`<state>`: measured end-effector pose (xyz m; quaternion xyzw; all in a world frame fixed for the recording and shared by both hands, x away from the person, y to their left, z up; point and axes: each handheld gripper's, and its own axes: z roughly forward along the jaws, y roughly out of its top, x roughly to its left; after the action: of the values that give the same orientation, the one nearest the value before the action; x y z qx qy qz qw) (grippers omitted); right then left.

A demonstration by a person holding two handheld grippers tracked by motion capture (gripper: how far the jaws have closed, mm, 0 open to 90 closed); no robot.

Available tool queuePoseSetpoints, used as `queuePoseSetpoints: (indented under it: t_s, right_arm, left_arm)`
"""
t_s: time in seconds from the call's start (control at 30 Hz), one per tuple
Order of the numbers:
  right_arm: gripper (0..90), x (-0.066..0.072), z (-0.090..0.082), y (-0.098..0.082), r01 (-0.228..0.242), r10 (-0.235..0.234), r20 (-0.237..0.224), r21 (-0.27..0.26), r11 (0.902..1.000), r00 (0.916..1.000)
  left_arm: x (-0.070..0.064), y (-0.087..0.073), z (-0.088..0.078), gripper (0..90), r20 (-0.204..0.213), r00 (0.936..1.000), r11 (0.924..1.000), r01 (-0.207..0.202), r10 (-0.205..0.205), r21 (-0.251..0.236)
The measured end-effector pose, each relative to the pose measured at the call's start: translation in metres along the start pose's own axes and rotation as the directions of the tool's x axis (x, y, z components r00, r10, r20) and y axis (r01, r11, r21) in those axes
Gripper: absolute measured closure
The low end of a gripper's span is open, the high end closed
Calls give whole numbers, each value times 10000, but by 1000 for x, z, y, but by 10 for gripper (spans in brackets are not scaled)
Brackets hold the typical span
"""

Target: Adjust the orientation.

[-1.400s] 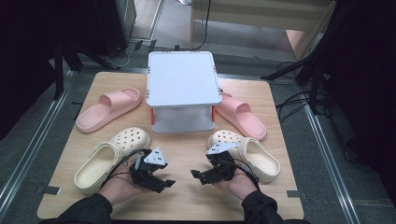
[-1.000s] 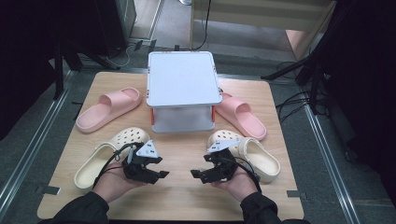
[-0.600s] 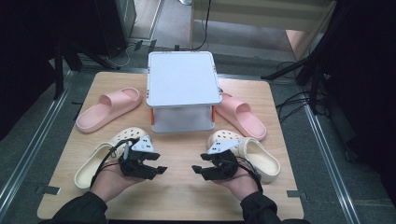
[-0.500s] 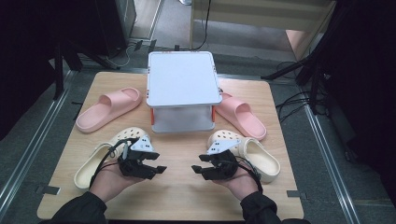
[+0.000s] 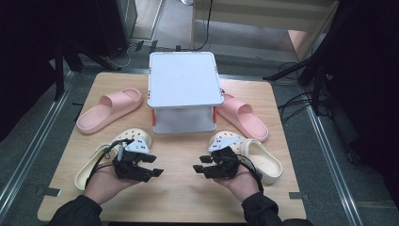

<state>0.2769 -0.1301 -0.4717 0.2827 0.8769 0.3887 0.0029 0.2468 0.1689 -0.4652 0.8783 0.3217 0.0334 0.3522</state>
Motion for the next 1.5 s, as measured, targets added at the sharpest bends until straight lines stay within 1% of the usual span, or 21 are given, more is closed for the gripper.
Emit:
queuePoseSetpoints:
  t_s: [0.13, 0.23, 0.3, 0.33, 0.37, 0.43, 0.47, 0.57, 0.67, 0.77, 0.97, 1.07, 1.1, 1.13, 1.2, 1.27, 1.3, 1.33, 1.37, 1.43, 1.5]
  right_arm:
    - [548, 0, 4, 3, -38, 39, -369, 45, 10000, 9993]
    - [530, 1, 7, 5, 77, -73, -457, 90, 9999, 9989]
    - [513, 1, 9, 8, 32, -31, -535, 25, 10000, 9986]
    - [513, 1, 9, 8, 32, -31, -535, 25, 10000, 9986]
    - [535, 1, 9, 9, 69, -68, -550, 22, 10000, 9985]
    - [579, 2, 9, 11, 346, -343, -600, 36, 9994, 9976]
    - [591, 2, 10, 11, 495, -491, -526, 68, 9988, 9974]
    - [591, 3, 12, 14, 556, -548, -564, 134, 9984, 9969]
    - [577, 2, 15, 15, 625, -610, -587, 231, 9978, 9964]
    - [556, 2, 19, 18, 599, -576, -605, 367, 9975, 9965]
    - [550, 1, 22, 22, 648, -622, -686, 371, 9972, 9957]
    - [548, 1, 24, 23, 679, -650, -711, 385, 9969, 9953]
    - [547, 1, 25, 24, 663, -633, -715, 408, 9970, 9954]
    - [547, 1, 25, 24, 663, -633, -715, 408, 9970, 9954]
    - [545, 1, 26, 24, 675, -643, -699, 449, 9967, 9955]
    - [541, 1, 26, 24, 632, -598, -692, 480, 9968, 9958]
    - [539, 1, 27, 24, 627, -592, -690, 505, 9968, 9959]
    - [538, 1, 27, 24, 604, -567, -697, 531, 9968, 9960]
    - [536, 0, 27, 24, 595, -557, -682, 553, 9967, 9961]
    - [536, 0, 27, 24, 609, -572, -676, 551, 9966, 9961]
    - [535, 0, 28, 24, 609, -571, -668, 562, 9966, 9961]
  left_arm:
    - [3, -3, -4, 473, -10, 9996, 9994, 289, -289, 178]
    - [3, -6, -9, 479, -123, 9992, 9991, 374, -372, 187]
    - [6, -11, -15, 480, -208, 9979, 9980, 611, -608, 139]
    - [6, -11, -15, 481, -208, 9979, 9980, 611, -608, 139]
    - [7, -13, -18, 481, -248, 9971, 9973, 720, -717, 116]
    - [10, -17, -23, 480, -381, 9956, 9962, 862, -857, 112]
    - [11, -19, -25, 480, -410, 9953, 9959, 888, -882, 146]
    - [14, -24, -32, 482, -607, 9920, 9937, 1116, -1106, 138]
    - [14, -28, -39, 481, -777, 9899, 9926, 1202, -1187, 146]
    - [14, -34, -49, 482, -1005, 9862, 9911, 1331, -1318, 67]
    - [19, -47, -67, 484, -1407, 9748, 9848, 1733, -1729, -92]
    - [24, -54, -72, 486, -1601, 9668, 9799, 1982, -1992, -222]
    - [29, -58, -73, 486, -1682, 9599, 9745, 2213, -2244, -370]
    - [29, -58, -73, 485, -1682, 9599, 9745, 2213, -2244, -370]
    - [35, -63, -71, 482, -1759, 9525, 9686, 2451, -2485, -412]
    - [39, -66, -67, 476, -1924, 9482, 9673, 2517, -2529, -310]
    - [41, -66, -64, 477, -1989, 9447, 9650, 2611, -2607, -247]
    - [43, -66, -62, 481, -1997, 9430, 9634, 2671, -2660, -220]
    - [45, -66, -59, 485, -1963, 9425, 9622, 2717, -2704, -212]
    - [49, -65, -51, 497, -1901, 9448, 9628, 2702, -2668, -83]
    - [53, -64, -46, 521, -1881, 9441, 9613, 2754, -2708, -20]
